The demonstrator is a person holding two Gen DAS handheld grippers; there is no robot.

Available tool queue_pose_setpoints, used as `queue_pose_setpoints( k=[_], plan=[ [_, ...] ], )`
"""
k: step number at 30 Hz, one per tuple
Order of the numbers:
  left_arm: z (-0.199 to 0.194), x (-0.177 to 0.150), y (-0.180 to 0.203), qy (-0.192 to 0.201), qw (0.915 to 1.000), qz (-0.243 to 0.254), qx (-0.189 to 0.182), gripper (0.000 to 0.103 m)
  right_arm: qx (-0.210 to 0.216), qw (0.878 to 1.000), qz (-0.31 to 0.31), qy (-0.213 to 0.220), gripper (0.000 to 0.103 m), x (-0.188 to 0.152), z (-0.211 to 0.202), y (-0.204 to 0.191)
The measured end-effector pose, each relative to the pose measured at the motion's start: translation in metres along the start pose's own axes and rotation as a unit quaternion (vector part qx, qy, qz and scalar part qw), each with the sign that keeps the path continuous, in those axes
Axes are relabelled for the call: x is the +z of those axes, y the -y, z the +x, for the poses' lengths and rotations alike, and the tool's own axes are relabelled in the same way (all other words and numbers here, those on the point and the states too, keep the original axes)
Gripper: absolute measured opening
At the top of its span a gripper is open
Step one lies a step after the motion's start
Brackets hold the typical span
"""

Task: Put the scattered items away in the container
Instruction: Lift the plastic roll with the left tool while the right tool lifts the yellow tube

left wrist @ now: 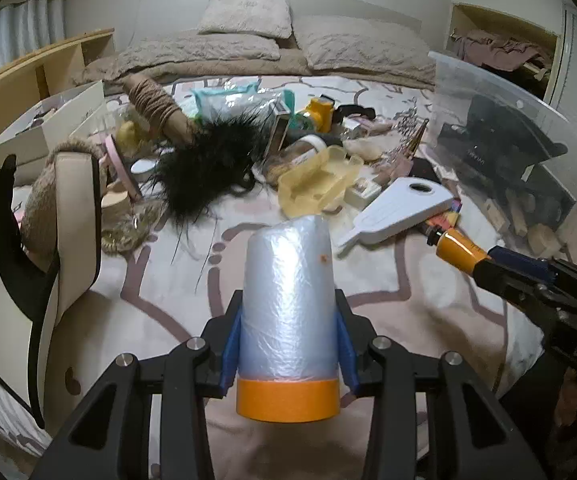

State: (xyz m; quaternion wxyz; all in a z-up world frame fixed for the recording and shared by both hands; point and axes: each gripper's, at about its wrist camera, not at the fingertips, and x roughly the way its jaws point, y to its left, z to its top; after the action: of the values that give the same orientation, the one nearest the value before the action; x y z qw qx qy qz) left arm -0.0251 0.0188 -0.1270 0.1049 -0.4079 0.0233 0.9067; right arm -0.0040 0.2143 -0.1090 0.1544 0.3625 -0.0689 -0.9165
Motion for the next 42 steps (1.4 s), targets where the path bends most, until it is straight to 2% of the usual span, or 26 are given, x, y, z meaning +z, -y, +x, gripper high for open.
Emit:
queue_pose_setpoints(
  k=[5, 14, 25, 31, 37, 42],
  plan=[
    [-0.002, 0.009, 0.011, 0.007, 0.9998, 0.004, -0.017, 0.040, 0.008, 1.000, -0.005, 0.026, 0.032, 0.017, -0.024, 0.008],
    [-0.014, 0.043, 0.039, 0.051, 0.9974, 0.024, -0.046, 0.040, 0.025, 0.998, 0.007, 0.060, 0.032, 0.056, -0.065, 0.046],
    [-0.035, 0.096, 0.080, 0.111, 0.9878, 0.066, -0.086, 0.040, -0.037, 0.990, -0.030, 0.136, 0.032, 0.114, -0.140, 0.083],
    [-0.043, 0.121, 0.101, 0.138, 0.9808, 0.093, -0.101, 0.040, -0.062, 0.984, -0.043, 0.159, 0.032, 0.141, -0.172, 0.102],
    [-0.051, 0.146, 0.125, 0.153, 0.9739, 0.109, -0.128, 0.040, -0.081, 0.982, -0.031, 0.166, 0.032, 0.167, -0.185, 0.126],
    [-0.060, 0.167, 0.149, 0.170, 0.9655, 0.135, -0.144, 0.040, -0.091, 0.984, -0.019, 0.150, 0.032, 0.193, -0.190, 0.141]
  ],
)
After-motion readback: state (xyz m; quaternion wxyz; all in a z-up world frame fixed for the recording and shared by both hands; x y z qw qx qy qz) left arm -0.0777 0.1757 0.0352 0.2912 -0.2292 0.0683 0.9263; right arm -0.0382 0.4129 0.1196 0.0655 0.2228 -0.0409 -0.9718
